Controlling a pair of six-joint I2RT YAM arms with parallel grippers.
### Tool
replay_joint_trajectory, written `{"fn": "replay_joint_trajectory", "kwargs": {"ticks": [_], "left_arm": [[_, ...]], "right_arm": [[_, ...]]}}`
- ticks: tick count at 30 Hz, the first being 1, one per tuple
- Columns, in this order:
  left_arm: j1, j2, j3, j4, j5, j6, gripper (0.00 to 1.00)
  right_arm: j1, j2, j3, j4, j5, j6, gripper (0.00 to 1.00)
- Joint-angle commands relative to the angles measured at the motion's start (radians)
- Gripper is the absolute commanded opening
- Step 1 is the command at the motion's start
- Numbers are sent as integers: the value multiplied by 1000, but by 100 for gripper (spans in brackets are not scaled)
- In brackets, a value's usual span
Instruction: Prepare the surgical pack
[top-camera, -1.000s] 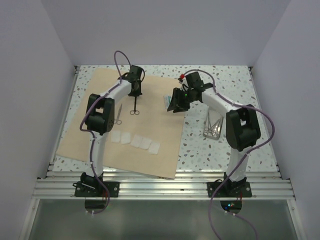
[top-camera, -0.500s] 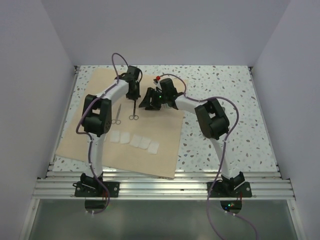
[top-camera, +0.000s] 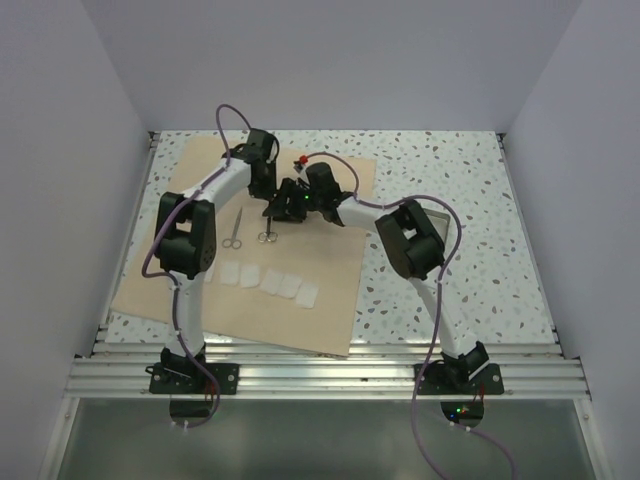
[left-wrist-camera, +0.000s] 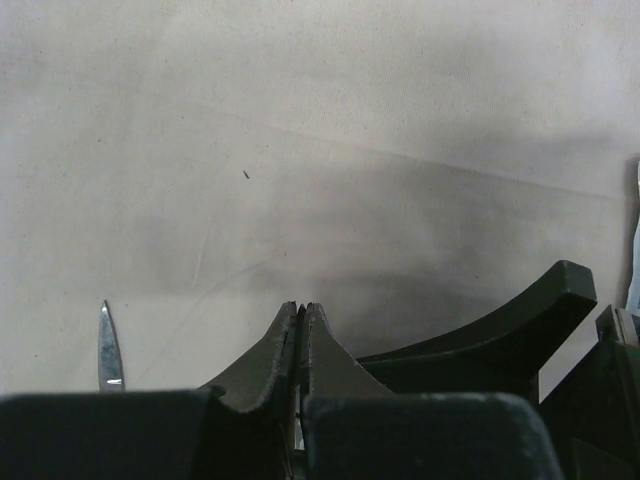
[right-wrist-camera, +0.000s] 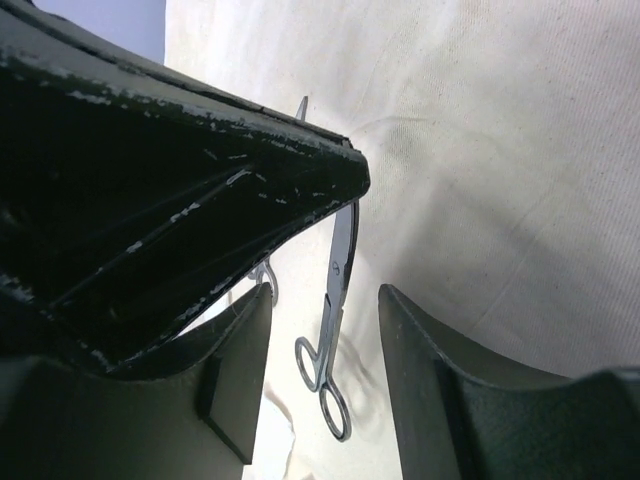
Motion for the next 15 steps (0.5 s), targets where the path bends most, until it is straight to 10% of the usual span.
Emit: {"fn": "replay_joint_trajectory", "kwargs": {"ticks": [1,14,15], "left_arm": [[6,-69,-5,3,37,-15,0],[20,-97,1,-5,80,-27,0],[32,-100,0,-11,79,-29,22]], "right_arm": [[14,9,-1,92,8,32,50],[26,-23,-82,134,21,100,0],[25,-35,-93,123,23,100,0]]}}
